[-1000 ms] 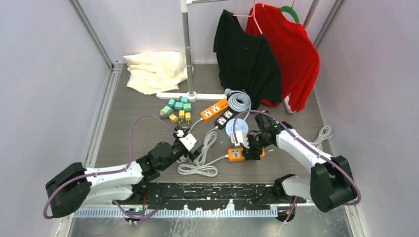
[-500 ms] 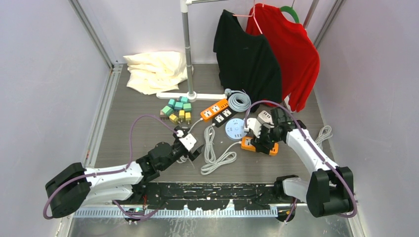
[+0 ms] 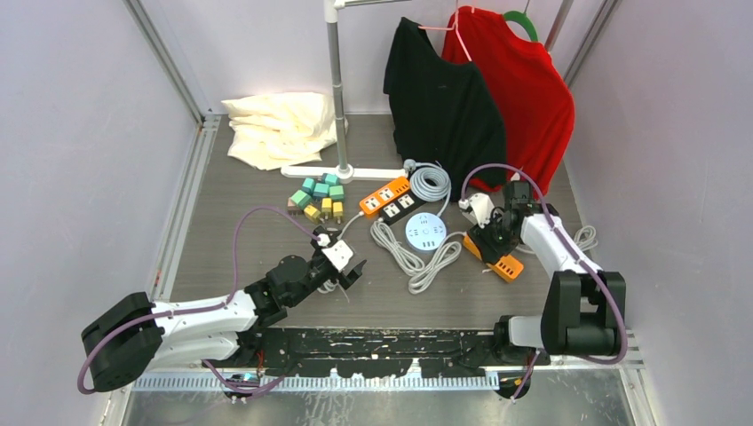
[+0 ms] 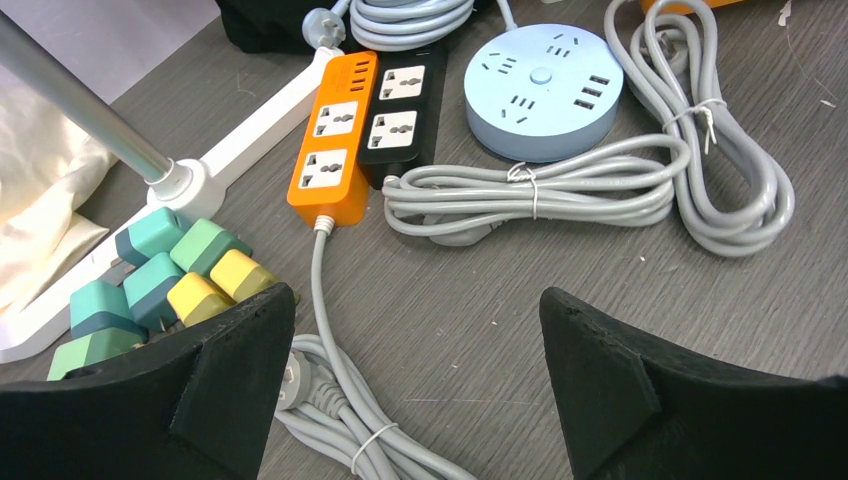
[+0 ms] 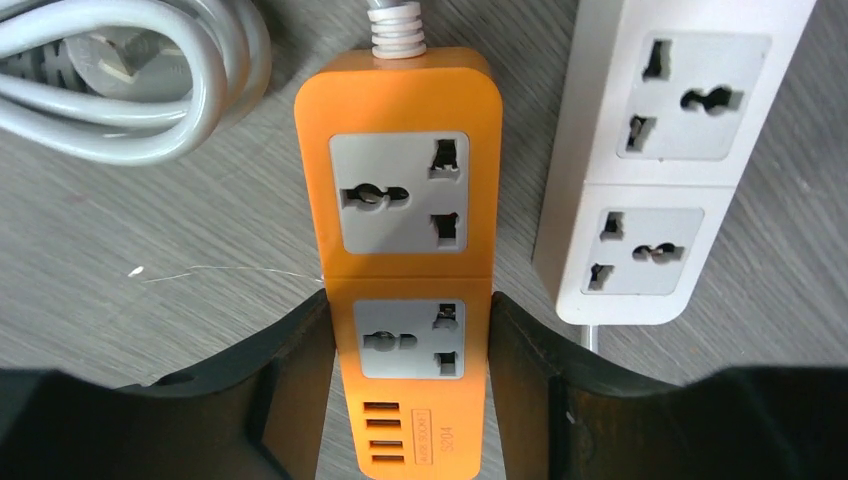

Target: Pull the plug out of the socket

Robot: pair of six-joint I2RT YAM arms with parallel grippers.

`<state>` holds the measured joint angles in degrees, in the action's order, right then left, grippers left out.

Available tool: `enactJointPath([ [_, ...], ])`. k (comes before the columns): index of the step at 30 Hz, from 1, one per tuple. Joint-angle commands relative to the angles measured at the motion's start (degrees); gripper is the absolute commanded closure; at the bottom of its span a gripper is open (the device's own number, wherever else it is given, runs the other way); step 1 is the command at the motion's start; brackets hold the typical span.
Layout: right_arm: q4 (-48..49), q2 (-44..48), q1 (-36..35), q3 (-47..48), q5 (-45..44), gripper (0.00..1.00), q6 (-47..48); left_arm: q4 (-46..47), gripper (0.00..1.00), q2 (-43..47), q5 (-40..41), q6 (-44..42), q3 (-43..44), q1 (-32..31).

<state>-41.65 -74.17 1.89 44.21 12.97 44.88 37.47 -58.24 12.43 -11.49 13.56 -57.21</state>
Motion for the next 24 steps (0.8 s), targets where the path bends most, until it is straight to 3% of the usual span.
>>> enactJointPath([
  [1, 2.07, -3.44, 0.94, 4.23, -5.93, 0.65, -6.44, 3.75, 0.09, 0.72, 0.43, -1.02, 0.34, 0.11],
  [4, 0.7, -4.55, 1.01, 5.64, -6.61, 0.42, -7.21, 3.59, 0.09, 0.62, 0.32, -1.08, 0.41, 0.16],
  [9, 1.38, 0.81, 1.09, 5.28, -3.51, 0.21, -8.5, 3.36, 0.09, 0.41, 0.23, -1.08, 0.66, 0.12],
  [24, -2.43, 16.71, 1.45, 7.75, 17.55, 0.11, -10.75, 1.79, 0.06, 0.02, 2.48, -0.37, 2.35, 0.14],
])
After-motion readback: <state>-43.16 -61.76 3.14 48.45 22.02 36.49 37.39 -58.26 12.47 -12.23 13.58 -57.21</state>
